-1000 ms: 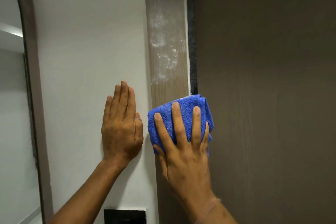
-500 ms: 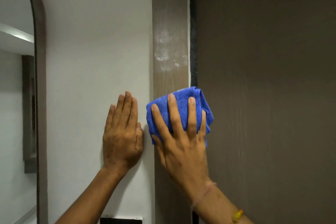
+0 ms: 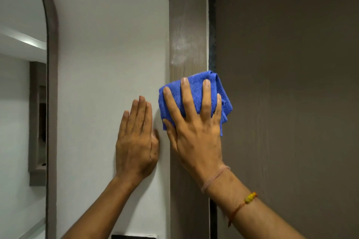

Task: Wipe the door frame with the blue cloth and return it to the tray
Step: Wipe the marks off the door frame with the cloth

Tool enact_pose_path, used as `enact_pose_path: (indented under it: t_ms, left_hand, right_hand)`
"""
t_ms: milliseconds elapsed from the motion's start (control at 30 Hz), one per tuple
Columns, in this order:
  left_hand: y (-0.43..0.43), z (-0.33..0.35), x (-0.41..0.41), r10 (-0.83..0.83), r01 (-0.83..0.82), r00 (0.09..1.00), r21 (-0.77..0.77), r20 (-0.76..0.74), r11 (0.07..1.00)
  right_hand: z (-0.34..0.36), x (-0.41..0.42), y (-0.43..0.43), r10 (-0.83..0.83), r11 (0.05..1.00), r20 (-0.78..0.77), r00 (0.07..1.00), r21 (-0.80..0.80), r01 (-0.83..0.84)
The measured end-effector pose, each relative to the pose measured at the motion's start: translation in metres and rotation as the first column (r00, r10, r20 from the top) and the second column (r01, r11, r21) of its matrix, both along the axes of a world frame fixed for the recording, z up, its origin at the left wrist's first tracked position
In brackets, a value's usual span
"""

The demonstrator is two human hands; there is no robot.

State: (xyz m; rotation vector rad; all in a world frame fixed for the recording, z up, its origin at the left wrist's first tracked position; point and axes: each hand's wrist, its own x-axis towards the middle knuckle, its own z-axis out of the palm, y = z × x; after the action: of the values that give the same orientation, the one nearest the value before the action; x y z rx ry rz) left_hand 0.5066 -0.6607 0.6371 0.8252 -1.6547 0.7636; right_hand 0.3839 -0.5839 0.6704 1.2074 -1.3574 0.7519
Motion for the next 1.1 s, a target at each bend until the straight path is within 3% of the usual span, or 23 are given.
enact_pose_path:
  t_ms: [133, 267, 500, 700, 833, 1100]
  left_hand:
    - [0.002, 0.042, -0.004, -0.057, 0.057, 0.997, 0.006, -0.049, 0.998]
    - [-0.004, 0.06, -0.007, 0.01, -0.01, 1.0, 0.009, -0.019, 1.0]
    - [-0.006, 0.059, -0.007, 0.066, -0.065, 0.997, 0.012, -0.034, 0.998]
    - [-0.005, 0.058, -0.007, 0.001, 0.0, 1.0, 0.008, -0.029, 1.0]
    - [-0.003, 0.084, -0.001, -0.11, 0.106, 0.988, -0.038, -0.109, 0.994]
    - [-0.016, 0.099, 0.001, -0.021, 0.018, 0.998, -0.052, -0.059, 0.999]
  right_hand:
    - [0.0, -0.004, 0.003, -0.018, 1.0, -0.04, 0.999, 0.016, 0.019]
    - [0.011, -0.003, 0.003, -0.008, 1.0, -0.036, 0.999, 0.025, 0.009]
    - [0.107, 0.002, -0.006, 0.102, 0.994, 0.022, 0.994, -0.024, -0.102]
    - [0.059, 0.003, -0.005, 0.124, 0.992, 0.044, 0.991, -0.041, -0.123]
    - [0.031, 0.001, -0.002, 0.118, 0.993, 0.04, 0.992, -0.022, -0.117]
    - [0.059, -0.003, -0.004, 0.112, 0.994, -0.02, 0.994, 0.007, -0.112]
